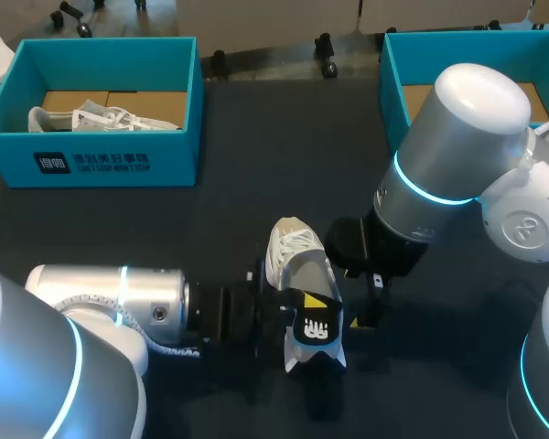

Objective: Take the shoe out of the shoebox, open the shoe tongue, remove and reinsert the insole, then place the shoe into the shoebox

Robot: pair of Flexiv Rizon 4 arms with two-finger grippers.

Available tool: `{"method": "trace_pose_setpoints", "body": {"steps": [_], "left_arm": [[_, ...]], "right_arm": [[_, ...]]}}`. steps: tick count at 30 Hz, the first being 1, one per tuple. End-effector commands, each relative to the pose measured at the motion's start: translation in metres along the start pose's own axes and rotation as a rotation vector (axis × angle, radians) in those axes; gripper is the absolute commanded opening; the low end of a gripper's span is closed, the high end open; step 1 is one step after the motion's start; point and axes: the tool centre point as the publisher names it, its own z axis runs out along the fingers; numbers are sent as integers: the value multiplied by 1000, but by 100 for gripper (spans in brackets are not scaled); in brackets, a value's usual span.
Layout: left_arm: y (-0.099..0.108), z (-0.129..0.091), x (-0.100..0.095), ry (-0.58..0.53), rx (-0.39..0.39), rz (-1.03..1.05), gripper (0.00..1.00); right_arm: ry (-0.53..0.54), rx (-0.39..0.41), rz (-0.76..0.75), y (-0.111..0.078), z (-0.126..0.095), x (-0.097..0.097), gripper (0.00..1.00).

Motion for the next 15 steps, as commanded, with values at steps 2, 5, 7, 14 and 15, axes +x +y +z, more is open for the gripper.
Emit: {"method": "trace_pose_setpoints", "body": {"steps": [2,5,7,14,15], "left_arm": [[5,2,0,-7,5,8,0],[8,2,-1,-11,10,17,0],[10,2,-1,-14,11,22,0],[17,3,-3,-15,-5,54,0],[18,3,-3,-13,-6,59,0]], "right_arm": [[-3,1,0,0,2,1,100],[-3,1,0,0,2,1,100],[-3,1,0,0,2,1,100],[-3,1,0,0,2,1,100],[-3,1,0,0,2,1,100]]}}
